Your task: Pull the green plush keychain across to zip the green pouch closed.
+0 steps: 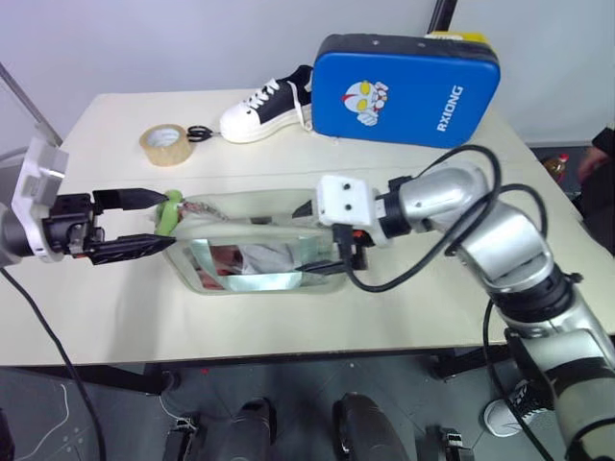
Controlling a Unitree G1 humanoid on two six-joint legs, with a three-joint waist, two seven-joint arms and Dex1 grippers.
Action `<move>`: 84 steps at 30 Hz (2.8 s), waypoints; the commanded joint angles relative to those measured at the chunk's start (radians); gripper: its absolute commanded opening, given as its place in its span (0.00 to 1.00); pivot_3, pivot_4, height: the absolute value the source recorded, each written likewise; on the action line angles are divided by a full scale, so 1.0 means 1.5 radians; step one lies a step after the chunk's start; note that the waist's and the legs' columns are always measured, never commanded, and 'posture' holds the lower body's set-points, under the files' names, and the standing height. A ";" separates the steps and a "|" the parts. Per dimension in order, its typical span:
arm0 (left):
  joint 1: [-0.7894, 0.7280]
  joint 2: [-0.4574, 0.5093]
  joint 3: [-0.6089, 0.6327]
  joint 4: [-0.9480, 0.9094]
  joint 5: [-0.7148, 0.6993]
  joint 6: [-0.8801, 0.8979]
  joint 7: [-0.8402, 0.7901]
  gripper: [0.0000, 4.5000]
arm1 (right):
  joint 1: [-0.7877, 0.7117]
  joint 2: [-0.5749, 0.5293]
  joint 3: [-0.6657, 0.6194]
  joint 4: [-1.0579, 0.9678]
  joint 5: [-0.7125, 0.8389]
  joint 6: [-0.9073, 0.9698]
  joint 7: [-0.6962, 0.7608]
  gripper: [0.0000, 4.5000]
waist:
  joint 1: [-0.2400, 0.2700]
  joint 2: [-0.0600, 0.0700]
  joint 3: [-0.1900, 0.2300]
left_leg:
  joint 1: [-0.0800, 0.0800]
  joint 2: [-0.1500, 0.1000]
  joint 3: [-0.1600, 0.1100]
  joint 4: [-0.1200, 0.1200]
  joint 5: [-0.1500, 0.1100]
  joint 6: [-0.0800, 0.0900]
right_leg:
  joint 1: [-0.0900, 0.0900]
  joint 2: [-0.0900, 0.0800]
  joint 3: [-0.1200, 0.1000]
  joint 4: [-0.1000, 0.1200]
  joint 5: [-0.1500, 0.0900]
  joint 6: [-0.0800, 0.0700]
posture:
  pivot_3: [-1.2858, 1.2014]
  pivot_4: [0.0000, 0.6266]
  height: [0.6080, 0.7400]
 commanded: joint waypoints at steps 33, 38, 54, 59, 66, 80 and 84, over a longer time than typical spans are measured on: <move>-0.060 0.014 -0.112 0.101 0.165 -0.161 0.004 0.58 | 0.033 -0.063 -0.021 -0.009 0.023 0.035 -0.072 0.00 | -0.001 0.000 0.000 | 0.000 0.000 0.001 0.000 0.000 0.000 | 0.000 0.001 0.000 0.000 0.000 0.000 | 0.52 0.24 0.99; -0.063 0.010 -0.116 0.105 0.166 -0.168 -0.005 0.02 | 0.033 -0.065 -0.025 -0.014 0.030 0.043 -0.074 0.00 | -0.002 0.000 0.000 | 0.000 0.000 0.001 0.000 0.000 0.000 | 0.000 0.001 0.000 0.000 0.000 0.000 | 0.52 0.24 0.99; -0.037 0.067 -0.098 0.066 0.112 -0.073 -0.073 0.39 | 0.041 -0.073 -0.030 -0.018 0.036 0.031 -0.074 0.00 | -0.002 0.000 0.000 | 0.000 0.000 0.001 0.000 0.000 0.000 | 0.000 0.001 0.000 0.000 0.000 0.000 | 0.52 0.24 0.99; -0.028 0.061 -0.088 0.089 0.148 -0.149 -0.049 0.96 | 0.040 -0.074 -0.029 -0.015 0.037 0.025 -0.071 0.00 | -0.001 0.000 0.000 | 0.000 0.000 0.001 0.000 0.000 0.000 | 0.000 0.000 0.000 0.000 0.000 0.000 | 0.52 0.24 0.99; -0.064 0.069 -0.100 0.161 0.172 -0.194 -0.058 0.96 | 0.042 -0.073 -0.029 -0.012 0.037 0.017 -0.070 0.00 | -0.001 0.000 0.000 | 0.000 0.000 0.001 0.000 0.000 0.000 | 0.000 0.001 0.000 0.000 0.000 0.000 | 0.52 0.24 0.99; -0.131 0.019 -0.140 0.251 0.230 -0.269 -0.047 0.77 | 0.047 -0.076 -0.035 -0.023 0.045 0.023 -0.071 0.00 | -0.001 0.000 0.000 | 0.000 0.000 0.001 0.000 0.000 0.000 | 0.000 0.001 0.000 0.000 0.000 0.000 | 0.52 0.24 0.99; -0.131 0.019 -0.137 0.254 0.227 -0.271 -0.056 0.30 | 0.051 -0.080 -0.038 -0.029 0.048 0.026 -0.070 0.00 | -0.001 0.000 0.000 | 0.000 0.000 0.001 0.000 0.000 0.000 | 0.000 0.001 0.000 0.000 0.000 0.000 | 0.52 0.24 0.99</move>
